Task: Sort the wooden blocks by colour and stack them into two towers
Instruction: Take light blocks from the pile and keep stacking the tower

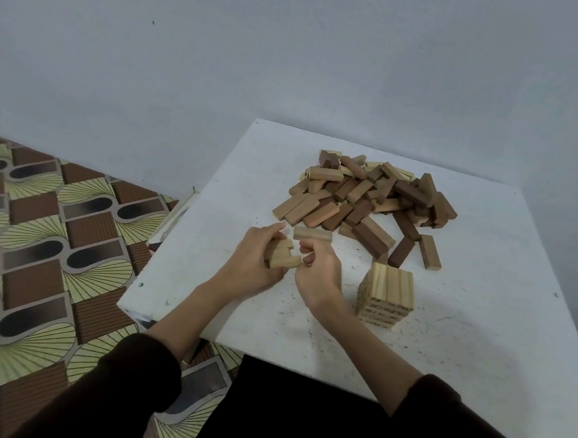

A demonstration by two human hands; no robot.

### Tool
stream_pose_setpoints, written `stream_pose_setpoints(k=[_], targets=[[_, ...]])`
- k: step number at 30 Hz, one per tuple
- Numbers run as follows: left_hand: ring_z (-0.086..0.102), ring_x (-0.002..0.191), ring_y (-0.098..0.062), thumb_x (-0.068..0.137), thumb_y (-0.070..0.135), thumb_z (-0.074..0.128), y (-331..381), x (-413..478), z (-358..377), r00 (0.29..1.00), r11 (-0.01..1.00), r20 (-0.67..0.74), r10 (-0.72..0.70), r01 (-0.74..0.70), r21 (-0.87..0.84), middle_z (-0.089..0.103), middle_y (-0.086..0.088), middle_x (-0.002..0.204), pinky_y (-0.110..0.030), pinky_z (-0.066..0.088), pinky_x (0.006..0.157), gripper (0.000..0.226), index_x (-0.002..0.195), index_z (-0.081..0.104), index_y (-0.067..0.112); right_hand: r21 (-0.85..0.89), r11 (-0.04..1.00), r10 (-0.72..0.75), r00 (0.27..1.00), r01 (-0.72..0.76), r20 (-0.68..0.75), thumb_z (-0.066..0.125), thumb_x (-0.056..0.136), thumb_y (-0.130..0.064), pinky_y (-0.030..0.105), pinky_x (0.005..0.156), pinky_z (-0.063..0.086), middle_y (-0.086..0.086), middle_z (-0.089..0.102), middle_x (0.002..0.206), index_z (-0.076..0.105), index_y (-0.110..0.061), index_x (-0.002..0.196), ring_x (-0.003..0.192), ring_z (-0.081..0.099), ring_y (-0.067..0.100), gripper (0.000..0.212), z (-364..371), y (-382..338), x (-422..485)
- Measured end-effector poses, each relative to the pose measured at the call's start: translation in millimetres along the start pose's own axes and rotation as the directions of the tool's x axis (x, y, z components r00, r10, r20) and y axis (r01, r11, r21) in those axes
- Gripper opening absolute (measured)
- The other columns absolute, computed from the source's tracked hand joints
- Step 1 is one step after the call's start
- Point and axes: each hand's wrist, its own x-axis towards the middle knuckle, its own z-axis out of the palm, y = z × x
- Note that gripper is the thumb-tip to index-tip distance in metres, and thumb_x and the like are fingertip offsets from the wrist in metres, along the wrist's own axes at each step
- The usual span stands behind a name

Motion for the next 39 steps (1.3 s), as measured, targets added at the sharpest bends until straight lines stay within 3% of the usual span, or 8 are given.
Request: stream_pose_setpoints(k=[4,8,10,14,18,23,26,39], targets=[[0.036,0.114,0.000,0.075,0.011,0.077,-5.9,0.9,-0.4,0.998,0.998,0.046,0.042,-0.041,-0.039,0.046,0.024,0.118,-0.005,0.031,0.089,0.073,0.138,0.042,0.020,-0.029,1.000,-0.009,1.000,0.010,0.028,0.046,0.086,0.008,0.017,0.070,0.037,0.005,0.047,0.118,0.052,-0.013,0.122,0.094,0.044,0.011,0.042,0.6,2.9,0.8],[0.029,0.109,-0.010,0.065,0.044,0.074,-12.8,-0.3,-3.4,0.998,0.995,-0.015,0.055,-0.053,0.089,0.039,0.010,0.124,-0.011,0.026,0.090,0.087,0.139,0.037,0.016,-0.058,0.997,-0.053,0.997,0.056,0.051,0.050,0.085,0.005,0.017,0.075,0.036,0.004,0.048,0.117,0.050,-0.015,0.124,0.086,0.043,0.007,0.044,2.0,6.9,1.4],[0.031,0.107,-0.012,0.066,0.038,0.079,-12.9,-1.1,-6.4,1.000,0.998,-0.005,0.003,-0.003,0.067,0.039,0.009,0.120,-0.013,0.029,0.086,0.090,0.141,0.034,0.016,-0.063,0.995,-0.076,0.996,0.079,0.047,0.053,0.085,0.004,0.015,0.073,0.036,0.002,0.047,0.113,0.049,-0.017,0.126,0.079,0.042,0.005,0.046,3.4,10.1,1.1],[0.040,0.097,-0.004,0.070,0.020,0.082,-11.7,-3.9,-6.3,1.000,1.000,-0.020,0.006,-0.006,0.003,0.045,0.006,0.110,-0.003,0.033,0.081,0.084,0.140,0.037,0.014,-0.034,0.994,-0.101,0.995,0.101,0.018,0.056,0.085,0.002,0.007,0.064,0.034,-0.002,0.046,0.111,0.049,-0.020,0.125,0.077,0.042,0.003,0.046,5.2,15.0,-0.3],[0.041,0.098,-0.001,0.069,0.029,0.078,-11.1,-5.6,-7.4,1.000,0.999,-0.023,0.003,-0.004,-0.032,0.043,0.004,0.111,-0.002,0.033,0.082,0.085,0.141,0.035,0.013,-0.037,0.991,-0.131,0.991,0.131,0.009,0.056,0.084,0.001,0.012,0.068,0.035,0.000,0.049,0.111,0.050,-0.019,0.124,0.081,0.043,0.008,0.045,8.1,18.9,0.0],[0.040,0.086,0.007,0.067,0.033,0.073,-9.8,-6.5,-6.7,0.998,0.999,-0.049,0.032,-0.032,-0.001,0.046,-0.001,0.112,-0.004,0.033,0.073,0.084,0.140,0.037,0.012,-0.029,0.982,-0.186,0.983,0.186,0.005,0.053,0.082,0.005,0.007,0.068,0.035,-0.001,0.049,0.117,0.049,-0.019,0.127,0.085,0.044,0.011,0.051,10.1,23.9,0.6],[0.043,0.076,0.005,0.067,0.033,0.073,-10.0,-7.0,-7.1,0.998,0.999,-0.048,0.042,-0.042,0.003,0.046,-0.002,0.113,-0.006,0.037,0.068,0.085,0.141,0.037,0.012,-0.022,0.980,-0.197,0.980,0.197,0.009,0.054,0.082,0.005,0.005,0.067,0.036,-0.002,0.050,0.117,0.049,-0.019,0.127,0.084,0.044,0.008,0.052,9.9,25.9,2.0],[0.049,0.084,-0.010,0.072,0.021,0.081,-13.4,-5.6,-8.9,1.000,1.000,-0.028,0.005,-0.005,-0.008,0.045,-0.001,0.119,-0.006,0.039,0.073,0.087,0.144,0.032,0.013,-0.026,0.970,-0.241,0.971,0.241,0.004,0.057,0.081,0.005,0.002,0.069,0.036,-0.004,0.050,0.114,0.049,-0.019,0.129,0.083,0.043,0.005,0.053,10.3,30.5,4.4]])
